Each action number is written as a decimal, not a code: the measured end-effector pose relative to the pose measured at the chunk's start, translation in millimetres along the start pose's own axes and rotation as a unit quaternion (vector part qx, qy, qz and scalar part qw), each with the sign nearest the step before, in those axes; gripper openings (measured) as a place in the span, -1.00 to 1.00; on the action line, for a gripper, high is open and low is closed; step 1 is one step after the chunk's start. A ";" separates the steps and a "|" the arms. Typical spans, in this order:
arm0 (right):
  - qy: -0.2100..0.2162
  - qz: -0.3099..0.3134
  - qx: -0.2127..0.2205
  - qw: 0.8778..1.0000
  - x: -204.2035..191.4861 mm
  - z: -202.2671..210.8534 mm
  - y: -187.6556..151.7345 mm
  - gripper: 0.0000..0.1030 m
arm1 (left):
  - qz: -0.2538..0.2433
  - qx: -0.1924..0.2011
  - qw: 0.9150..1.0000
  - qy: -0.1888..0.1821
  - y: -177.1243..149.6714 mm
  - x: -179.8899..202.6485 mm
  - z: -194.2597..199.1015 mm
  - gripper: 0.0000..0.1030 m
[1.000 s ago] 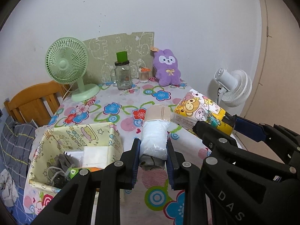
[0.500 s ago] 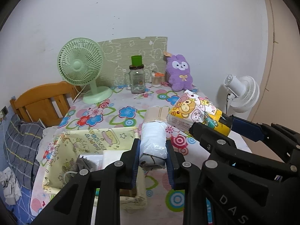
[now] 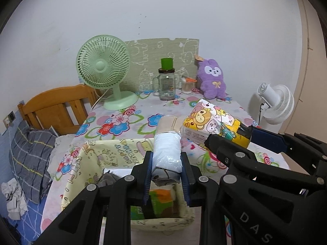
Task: Organize soft objects
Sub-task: 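Lift the white towel and yellow tissue pack and carry them over the box, then lower towel and tissue pack into the box and open both grippers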
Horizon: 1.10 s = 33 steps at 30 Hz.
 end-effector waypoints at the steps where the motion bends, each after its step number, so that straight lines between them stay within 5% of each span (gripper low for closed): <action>1: 0.002 0.001 -0.001 1.000 -2.3 -1.9 0.4 0.04 | 0.001 -0.001 1.000 0.002 0.0 -3.1 -1.4 -0.52; 33: 0.057 0.027 -0.071 0.995 -70.0 -84.4 3.2 0.04 | 0.043 -0.068 0.996 0.044 -26.0 -81.9 -61.8 -0.51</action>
Point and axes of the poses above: each gripper's, at about its wrist camera, not at the fingertips, and z roughly against the way its jaws point, x to its right, y to its top, the point moved 1 cm from there along -z, roughly the way its jaws point, and after that the axes turned 7 degrees about -x, right-handed, at the moved point
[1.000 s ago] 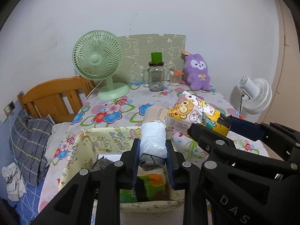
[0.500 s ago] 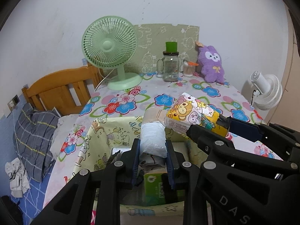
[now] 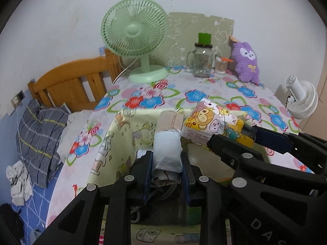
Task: Organize soft objects
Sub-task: 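Lower towel and tissue pack into the box and open both grippers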
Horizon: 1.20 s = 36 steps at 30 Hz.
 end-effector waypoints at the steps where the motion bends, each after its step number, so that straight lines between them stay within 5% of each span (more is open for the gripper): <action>1: 0.001 0.002 -0.004 1.000 -1.9 -3.5 0.0 0.04 | 0.001 -0.004 1.000 0.001 -0.7 -1.4 -2.4 -0.50; 14: 0.010 0.017 -0.027 0.999 -17.6 -28.2 2.8 0.04 | 0.020 -0.025 0.999 -0.006 -8.8 -15.5 -9.6 -0.22; 18: 0.015 0.020 -0.033 0.999 -19.1 -31.2 3.4 0.04 | 0.023 -0.020 1.000 0.000 -7.2 -16.0 -6.3 0.31; 27: 0.025 0.036 -0.039 0.998 -25.1 -37.7 4.3 0.15 | 0.020 -0.032 0.999 0.013 -7.2 -18.7 -7.1 0.31; 32: 0.025 0.037 -0.033 0.998 -25.1 -34.6 2.4 0.56 | 0.014 -0.027 0.999 0.009 -9.0 -15.7 -1.9 0.46; 36: 0.018 0.033 -0.025 0.999 -22.3 -28.9 1.7 0.68 | 0.007 -0.022 1.000 0.009 -8.9 -11.3 3.3 0.53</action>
Point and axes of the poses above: each gripper's, at about its wrist camera, not at the fingertips, and z roughly against the way its jaws point, x to its right, y to its top, the point moved 1 cm from there along -z, roughly the way its jaws point, and after that the axes turned 7 degrees about -x, right-handed, at the moved point
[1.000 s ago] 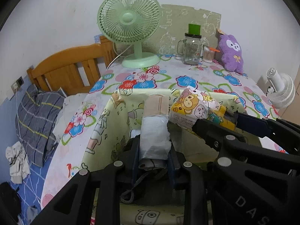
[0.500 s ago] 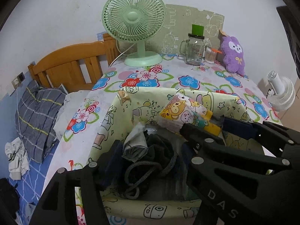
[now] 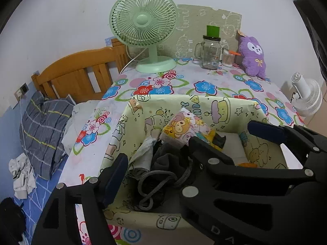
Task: Organize soft objects
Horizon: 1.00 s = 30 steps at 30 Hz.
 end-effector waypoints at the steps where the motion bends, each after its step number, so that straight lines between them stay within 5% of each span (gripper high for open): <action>1: -0.001 -0.001 0.001 1.000 0.4 1.6 -0.5 0.68 | -0.001 0.001 1.000 -0.001 0.2 1.1 1.4 0.55; 30: -0.031 -0.046 0.074 0.996 41.6 93.8 -17.1 0.69 | -0.032 0.089 0.995 -0.024 7.5 53.4 74.0 0.91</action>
Point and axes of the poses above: each gripper's, at about its wrist camera, not at the fingertips, and z roughly against the way its jaws point, x to its right, y to its top, the point moved 1 cm from there along -z, roughly the way its jaws point, and after that the axes turned 7 degrees about -x, right-handed, at the moved point
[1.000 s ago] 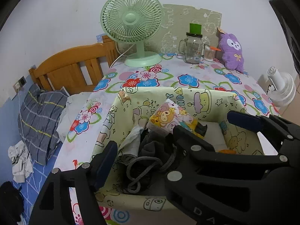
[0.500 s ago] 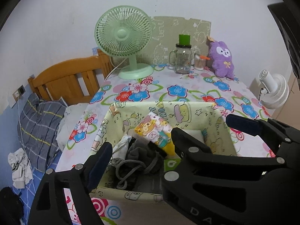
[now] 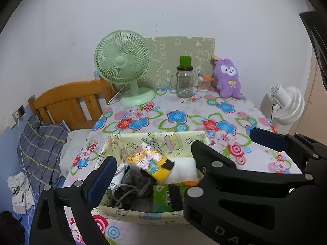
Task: Organize soft objects
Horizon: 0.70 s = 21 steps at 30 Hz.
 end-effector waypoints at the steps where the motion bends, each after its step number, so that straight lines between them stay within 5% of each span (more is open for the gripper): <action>1: -0.002 -0.002 0.005 1.000 2.7 5.1 -0.2 0.69 | -0.001 0.004 1.000 -0.002 0.8 2.7 3.2 0.91; 21: -0.067 -0.029 0.086 0.994 60.0 95.9 -23.1 0.90 | -0.024 0.053 0.998 -0.025 2.3 55.4 55.8 0.99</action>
Point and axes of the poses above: each gripper's, at about its wrist camera, not at the fingertips, and z roughly against the way its jaws point, x to its right, y to its top, the point moved 1 cm from there along -z, roughly the way its jaws point, and after that the axes turned 7 degrees about -x, right-handed, at the moved point
